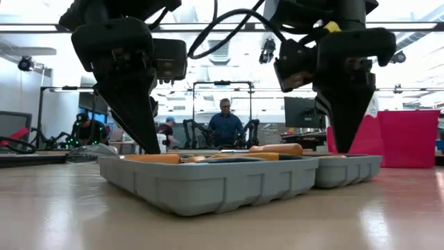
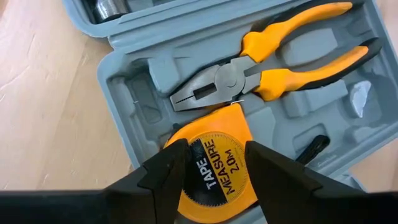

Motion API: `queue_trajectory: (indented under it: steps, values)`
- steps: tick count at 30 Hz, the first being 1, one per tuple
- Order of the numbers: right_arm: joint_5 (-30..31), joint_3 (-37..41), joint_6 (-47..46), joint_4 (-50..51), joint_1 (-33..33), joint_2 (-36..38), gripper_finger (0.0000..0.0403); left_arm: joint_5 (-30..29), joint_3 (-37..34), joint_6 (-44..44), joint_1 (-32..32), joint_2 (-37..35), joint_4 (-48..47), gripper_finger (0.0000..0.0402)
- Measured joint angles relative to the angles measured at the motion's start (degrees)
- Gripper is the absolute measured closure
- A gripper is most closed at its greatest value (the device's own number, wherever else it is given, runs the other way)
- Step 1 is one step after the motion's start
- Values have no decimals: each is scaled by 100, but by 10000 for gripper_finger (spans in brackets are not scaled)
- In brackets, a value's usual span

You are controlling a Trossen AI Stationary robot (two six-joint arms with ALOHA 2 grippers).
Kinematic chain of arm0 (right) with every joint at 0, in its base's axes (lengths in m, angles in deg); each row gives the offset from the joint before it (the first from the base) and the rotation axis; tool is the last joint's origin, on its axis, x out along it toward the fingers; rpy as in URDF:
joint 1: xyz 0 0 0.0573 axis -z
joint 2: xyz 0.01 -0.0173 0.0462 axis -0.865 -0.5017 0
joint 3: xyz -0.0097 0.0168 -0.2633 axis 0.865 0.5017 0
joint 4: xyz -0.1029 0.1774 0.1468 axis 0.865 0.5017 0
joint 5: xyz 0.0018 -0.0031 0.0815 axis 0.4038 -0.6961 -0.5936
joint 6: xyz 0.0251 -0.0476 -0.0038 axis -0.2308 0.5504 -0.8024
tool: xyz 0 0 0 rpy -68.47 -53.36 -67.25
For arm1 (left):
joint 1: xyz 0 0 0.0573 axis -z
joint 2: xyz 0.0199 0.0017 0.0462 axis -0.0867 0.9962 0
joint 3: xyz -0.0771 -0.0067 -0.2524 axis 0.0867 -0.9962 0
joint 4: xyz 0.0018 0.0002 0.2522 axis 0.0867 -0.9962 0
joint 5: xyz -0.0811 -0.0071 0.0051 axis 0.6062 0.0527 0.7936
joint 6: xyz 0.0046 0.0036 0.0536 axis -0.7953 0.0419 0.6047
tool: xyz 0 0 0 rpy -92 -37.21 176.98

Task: Prefit tool cases
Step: Adjust the yellow nut driver in the gray pre-fit tool case

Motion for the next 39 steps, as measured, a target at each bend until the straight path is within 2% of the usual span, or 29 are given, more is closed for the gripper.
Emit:
queue_trajectory:
  steps: [2, 7, 10, 12, 19, 23, 28, 39]
  values:
    - [68, 0, 0, -48, -2, 32, 403, -2, 0, 0, 0, 0, 0, 227]
    - [774, 0, -66, -392, 3, 106, 402, -2, -3, -44, 0, 0, 0, 221]
    - [896, -57, -192, -522, 9, 130, 391, 0, -4, -46, 0, 0, 0, 219]
    - [967, -117, -294, -506, 13, 130, 377, -2, -4, -48, 0, 0, -2, 220]
    - [1883, -221, -599, -527, 96, 126, 302, 0, -4, -50, 0, 0, -2, 224]
    - [1948, -216, -654, -598, 241, 105, 267, 0, -4, -61, 0, 0, -2, 219]
    - [1943, -212, -407, -1010, 471, -67, 246, -1, -4, -67, -7, 0, -2, 216]
    - [1789, -205, 76, -1491, 942, -150, 250, -2, -2, -109, -17, 0, -7, 220]
